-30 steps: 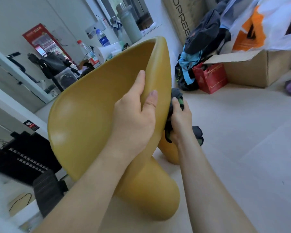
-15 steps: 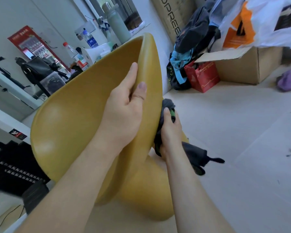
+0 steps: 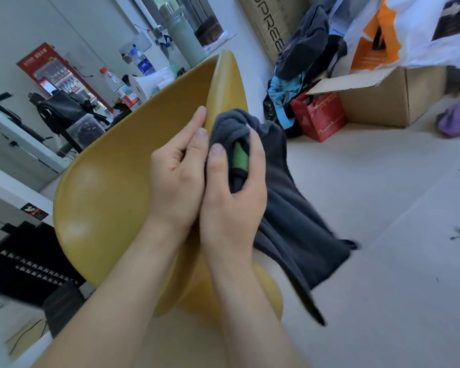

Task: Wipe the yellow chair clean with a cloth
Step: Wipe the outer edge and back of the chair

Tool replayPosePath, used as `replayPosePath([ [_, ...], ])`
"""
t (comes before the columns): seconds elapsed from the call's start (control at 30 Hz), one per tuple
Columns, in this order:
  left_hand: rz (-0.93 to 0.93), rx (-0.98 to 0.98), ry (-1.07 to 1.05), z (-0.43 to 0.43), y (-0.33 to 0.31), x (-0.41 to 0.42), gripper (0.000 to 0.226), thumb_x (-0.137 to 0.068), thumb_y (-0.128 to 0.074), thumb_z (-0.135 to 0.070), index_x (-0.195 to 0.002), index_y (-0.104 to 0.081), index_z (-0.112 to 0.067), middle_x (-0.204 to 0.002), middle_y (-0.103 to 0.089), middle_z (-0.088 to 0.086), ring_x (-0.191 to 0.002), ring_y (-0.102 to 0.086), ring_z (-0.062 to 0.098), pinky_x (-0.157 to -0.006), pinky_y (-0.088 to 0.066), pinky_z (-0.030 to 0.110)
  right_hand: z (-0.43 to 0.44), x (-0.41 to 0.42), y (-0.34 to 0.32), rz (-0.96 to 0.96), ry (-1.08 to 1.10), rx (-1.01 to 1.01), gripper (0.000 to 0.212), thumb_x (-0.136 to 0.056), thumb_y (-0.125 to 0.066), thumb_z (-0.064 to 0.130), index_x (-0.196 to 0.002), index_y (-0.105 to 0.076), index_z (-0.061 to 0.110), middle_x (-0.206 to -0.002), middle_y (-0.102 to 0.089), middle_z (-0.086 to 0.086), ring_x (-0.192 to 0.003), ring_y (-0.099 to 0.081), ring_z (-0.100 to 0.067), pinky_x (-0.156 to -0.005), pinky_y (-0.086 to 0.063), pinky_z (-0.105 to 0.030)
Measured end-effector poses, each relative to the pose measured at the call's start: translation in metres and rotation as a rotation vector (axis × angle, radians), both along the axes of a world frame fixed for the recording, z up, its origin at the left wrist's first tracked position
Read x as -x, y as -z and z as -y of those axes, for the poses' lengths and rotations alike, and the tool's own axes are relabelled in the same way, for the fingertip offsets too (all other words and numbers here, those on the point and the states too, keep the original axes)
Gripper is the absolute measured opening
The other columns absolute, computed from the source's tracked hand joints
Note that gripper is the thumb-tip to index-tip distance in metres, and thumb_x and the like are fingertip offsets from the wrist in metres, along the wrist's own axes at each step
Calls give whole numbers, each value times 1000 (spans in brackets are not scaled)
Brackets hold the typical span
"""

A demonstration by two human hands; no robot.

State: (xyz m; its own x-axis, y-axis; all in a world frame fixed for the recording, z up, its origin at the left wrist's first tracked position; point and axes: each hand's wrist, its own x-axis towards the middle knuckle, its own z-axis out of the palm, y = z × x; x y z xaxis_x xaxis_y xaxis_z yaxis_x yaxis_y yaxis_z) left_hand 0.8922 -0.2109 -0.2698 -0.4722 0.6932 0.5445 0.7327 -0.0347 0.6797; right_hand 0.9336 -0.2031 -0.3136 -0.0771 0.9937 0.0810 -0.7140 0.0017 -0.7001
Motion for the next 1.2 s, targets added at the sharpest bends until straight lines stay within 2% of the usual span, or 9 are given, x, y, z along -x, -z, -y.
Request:
replayPosePath([
  [0.1,-24,-10,3,-1,0,-2,38,-96,-50,-10,-134,-49,-9,-129,-55,-11,-116,-52,-7,-101,-42,20,-23,18,29,45,-68,124,43,-96,-56,33,-137,-48,28,-132,-58,10,-119,-53,-1,-102,-43,-21],
  [0.23,-84,-1,3,0,5,-2,40,-97,-50,-17,-137,-47,-15,-83,-49,-21,-75,-45,-4,-69,-41,11,-8,47,87,93,-357,492,45,-98,-45,46,-142,-41,36,-142,-50,7,-125,-49,-15,-108,-40,-39],
  [0.3,-135,-11,-4,0,5,-2,39,-97,-51,-20,-136,-48,-15,-78,-49,-20,-71,-43,-3,-66,-40,11,21,45,85,125,-334,554,46,-100,-42,44,-145,-37,35,-141,-48,12,-127,-46,-13,-106,-38,-31],
  [0.43,-92,-30,4,-1,4,1,39,-96,-53,-19,-133,-51,-10,-94,-63,-27,-86,-55,-7,-82,-44,11,20,24,51,118,-160,373,45,-99,-46,37,-143,-39,35,-125,-48,27,-116,-43,7,-88,-33,-2],
  [0.57,-89,-16,51,19,12,1,40,-96,-51,-17,-135,-47,-10,-132,-52,-13,-120,-47,-10,-98,-41,13,-26,32,50,208,-137,257,45,-98,-46,39,-142,-44,28,-138,-53,10,-125,-49,-7,-105,-38,-24],
  [0.67,-77,22,81,38,26,0,44,-94,-53,-19,-136,-45,-12,-121,-58,-26,-108,-55,-10,-95,-44,14,-48,49,69,208,-263,335,43,-96,-42,47,-135,-49,31,-128,-60,7,-117,-56,-15,-103,-45,-43],
  [0.8,-72,7,64,43,29,1,45,-91,-56,-21,-135,-48,-13,-83,-60,-36,-82,-51,-6,-76,-44,9,-32,56,97,245,-352,377,42,-97,-39,49,-134,-50,32,-123,-57,12,-119,-52,-15,-105,-40,-37],
  [0.97,-36,-32,111,41,30,1,44,-90,-56,-17,-133,-48,-11,-99,-62,-37,-97,-58,-13,-83,-45,7,-50,65,101,287,-491,480,54,-82,-41,58,-124,-56,27,-124,-58,-2,-112,-56,-25,-98,-46,-47],
  [1.2,-89,-59,90,24,31,4,38,-95,-52,-16,-133,-48,-14,-102,-65,-26,-94,-60,-3,-83,-46,12,-11,40,67,106,10,249,37,-93,-55,37,-129,-56,34,-113,-53,20,-108,-54,4,-99,-45,-25],
])
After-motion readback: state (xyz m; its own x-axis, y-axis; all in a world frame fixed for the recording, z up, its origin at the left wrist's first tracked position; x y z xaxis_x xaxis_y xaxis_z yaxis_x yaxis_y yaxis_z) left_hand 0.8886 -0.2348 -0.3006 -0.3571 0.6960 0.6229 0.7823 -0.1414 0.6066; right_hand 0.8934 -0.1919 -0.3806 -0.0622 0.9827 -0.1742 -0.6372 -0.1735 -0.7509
